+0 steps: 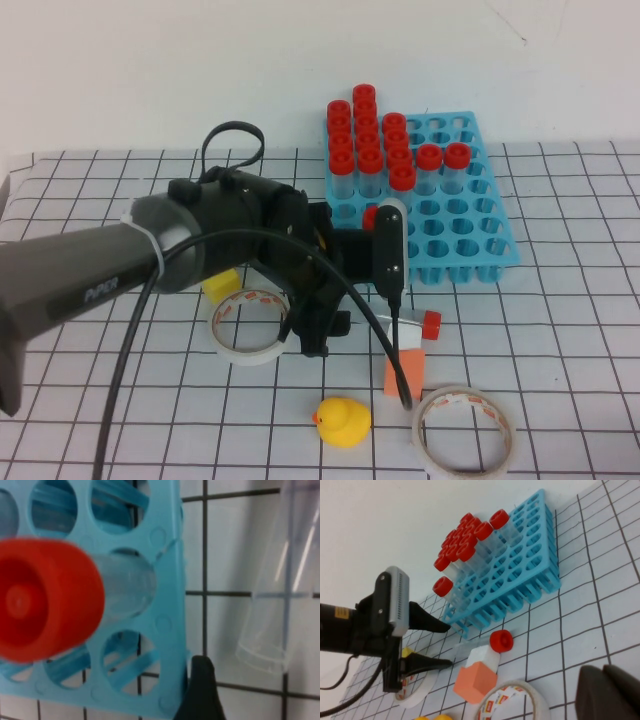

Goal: Place the test tubes

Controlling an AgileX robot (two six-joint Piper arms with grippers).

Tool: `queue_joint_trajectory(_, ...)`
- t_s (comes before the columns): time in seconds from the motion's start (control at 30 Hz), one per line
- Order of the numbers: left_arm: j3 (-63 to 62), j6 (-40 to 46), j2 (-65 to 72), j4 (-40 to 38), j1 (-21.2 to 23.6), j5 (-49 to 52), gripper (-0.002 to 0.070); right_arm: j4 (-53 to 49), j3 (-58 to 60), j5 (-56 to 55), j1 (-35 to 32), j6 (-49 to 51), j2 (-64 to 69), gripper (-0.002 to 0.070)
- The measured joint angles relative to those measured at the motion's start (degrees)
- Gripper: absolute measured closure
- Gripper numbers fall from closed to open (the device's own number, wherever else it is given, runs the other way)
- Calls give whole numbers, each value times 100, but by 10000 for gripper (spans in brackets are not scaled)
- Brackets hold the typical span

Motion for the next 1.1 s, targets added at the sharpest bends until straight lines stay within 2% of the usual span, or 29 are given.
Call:
queue_joint_trajectory(0.43,-9,-26,273,-245,-13,-333,199,-8,0,27,0,0,0,678)
queue_joint_trajectory(0.6,-9,-26,284,-564,-13,-198,268,-8,0,35,0,0,0,678)
queue_joint_trajectory(0.87,-21,-26,284,-757,-13,321,459,-8,0,39,0,-34,0,678)
queue_joint_trajectory(1.1,-53,-26,284,-825,-13,600,464,-8,0,174,0,-34,0,678)
